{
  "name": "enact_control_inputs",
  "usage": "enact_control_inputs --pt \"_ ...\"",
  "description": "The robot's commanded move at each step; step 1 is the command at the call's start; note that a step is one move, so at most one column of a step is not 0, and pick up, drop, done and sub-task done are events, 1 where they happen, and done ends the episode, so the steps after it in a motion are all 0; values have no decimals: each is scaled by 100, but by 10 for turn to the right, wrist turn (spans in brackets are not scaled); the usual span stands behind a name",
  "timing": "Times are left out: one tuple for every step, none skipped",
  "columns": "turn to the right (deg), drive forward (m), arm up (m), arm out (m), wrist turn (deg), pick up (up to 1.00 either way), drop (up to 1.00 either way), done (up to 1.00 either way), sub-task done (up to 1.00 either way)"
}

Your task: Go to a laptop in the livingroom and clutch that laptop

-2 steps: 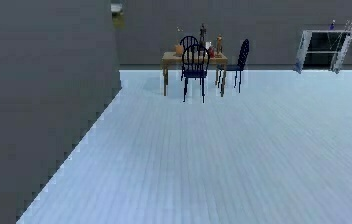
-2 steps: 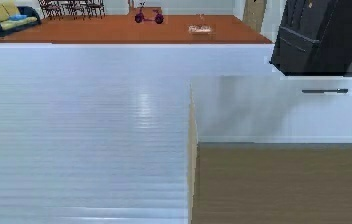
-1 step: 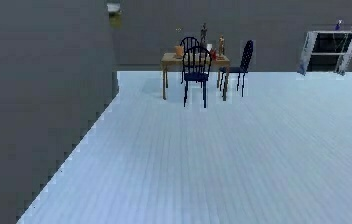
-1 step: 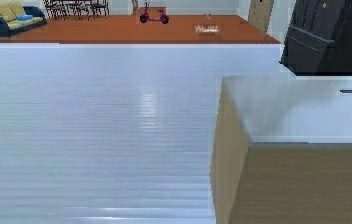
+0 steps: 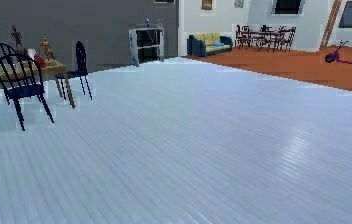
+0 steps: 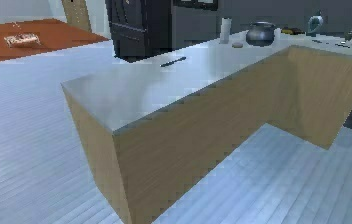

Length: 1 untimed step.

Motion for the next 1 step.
enact_control_inputs --pt "0 35 0 0 0 0 0 0 0"
